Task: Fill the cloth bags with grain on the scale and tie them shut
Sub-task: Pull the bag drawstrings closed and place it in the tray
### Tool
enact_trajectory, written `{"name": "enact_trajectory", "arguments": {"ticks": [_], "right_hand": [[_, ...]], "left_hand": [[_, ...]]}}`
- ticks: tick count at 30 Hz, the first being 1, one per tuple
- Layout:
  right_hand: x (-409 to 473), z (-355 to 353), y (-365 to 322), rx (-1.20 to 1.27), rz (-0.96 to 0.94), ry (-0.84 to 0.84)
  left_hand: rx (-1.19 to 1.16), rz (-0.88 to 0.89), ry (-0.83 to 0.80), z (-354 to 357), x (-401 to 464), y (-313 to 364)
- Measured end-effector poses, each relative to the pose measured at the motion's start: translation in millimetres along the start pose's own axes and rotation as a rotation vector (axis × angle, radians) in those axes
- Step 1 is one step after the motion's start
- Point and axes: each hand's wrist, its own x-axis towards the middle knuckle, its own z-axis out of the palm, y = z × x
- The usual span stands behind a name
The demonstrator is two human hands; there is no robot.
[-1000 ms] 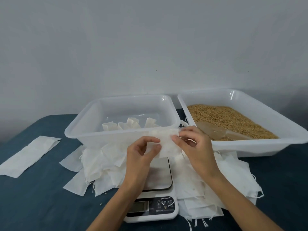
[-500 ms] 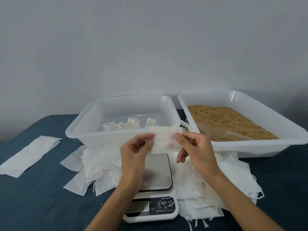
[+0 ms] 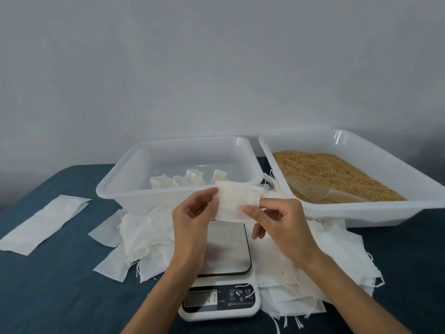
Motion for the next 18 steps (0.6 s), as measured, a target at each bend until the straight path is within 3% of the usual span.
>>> {"name": "enact_trajectory", "arguments": {"ticks": [8,13,18], "right_hand": [[-1.1,-1.1,-5.2,-0.049,-0.072,0.058],[-0.4,-5.0,-4.1,-0.092,-0.052,-0.024],[1.4,-6.8,-2.0,0.032,0.026,-0.069]], "left_hand": [[-0.033,-0.037,0.013,-1.0,0.9,0.5],[-0.088,-0.075,-0.058,-1.9,2.5,0.9],[-0.024,-0.054,-0.067,-3.5,2.9,2.5]]}}
